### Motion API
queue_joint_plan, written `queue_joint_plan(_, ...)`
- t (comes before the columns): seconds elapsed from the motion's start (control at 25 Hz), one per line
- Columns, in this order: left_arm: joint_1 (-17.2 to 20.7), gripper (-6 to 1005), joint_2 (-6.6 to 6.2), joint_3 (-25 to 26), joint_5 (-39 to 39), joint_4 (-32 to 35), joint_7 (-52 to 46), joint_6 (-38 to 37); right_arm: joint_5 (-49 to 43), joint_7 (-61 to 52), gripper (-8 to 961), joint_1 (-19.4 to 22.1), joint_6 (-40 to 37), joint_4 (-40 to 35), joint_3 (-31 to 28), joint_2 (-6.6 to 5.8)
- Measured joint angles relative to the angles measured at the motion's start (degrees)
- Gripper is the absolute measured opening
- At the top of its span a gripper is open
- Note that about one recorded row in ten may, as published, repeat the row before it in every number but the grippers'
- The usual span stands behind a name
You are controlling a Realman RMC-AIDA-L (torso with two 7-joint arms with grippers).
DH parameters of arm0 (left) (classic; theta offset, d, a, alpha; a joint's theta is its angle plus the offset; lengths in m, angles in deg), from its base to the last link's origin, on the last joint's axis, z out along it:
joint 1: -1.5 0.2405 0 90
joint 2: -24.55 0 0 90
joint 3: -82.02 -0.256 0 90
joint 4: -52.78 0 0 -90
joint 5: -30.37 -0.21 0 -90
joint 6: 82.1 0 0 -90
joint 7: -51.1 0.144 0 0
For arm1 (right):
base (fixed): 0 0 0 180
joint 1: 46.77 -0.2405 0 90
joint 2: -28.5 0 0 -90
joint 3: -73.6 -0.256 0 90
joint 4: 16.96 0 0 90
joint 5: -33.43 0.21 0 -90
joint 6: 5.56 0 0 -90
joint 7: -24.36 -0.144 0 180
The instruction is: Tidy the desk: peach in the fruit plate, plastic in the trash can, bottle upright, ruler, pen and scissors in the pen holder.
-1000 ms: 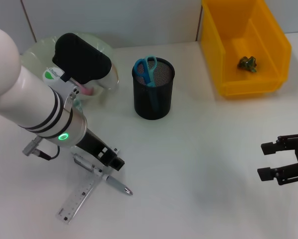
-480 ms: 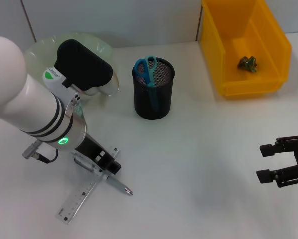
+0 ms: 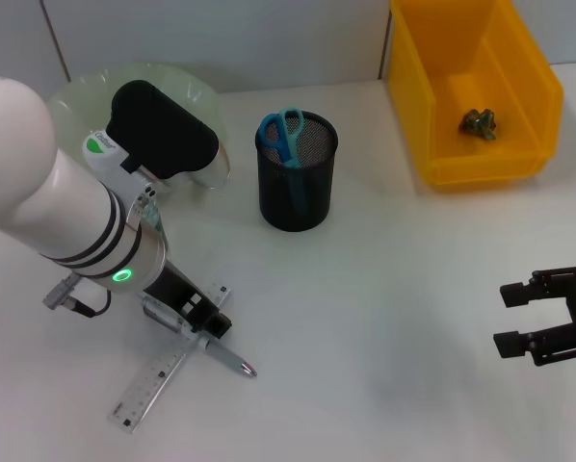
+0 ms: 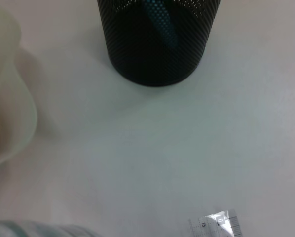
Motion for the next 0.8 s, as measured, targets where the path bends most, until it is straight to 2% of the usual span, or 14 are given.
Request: queue_joint_plan(0.8,0.09,729,0.00,-0.08,0.20,-0.08,0.42,0.11,0.00,-0.22,808,0.01,0.01,0.00,0.20,0.16)
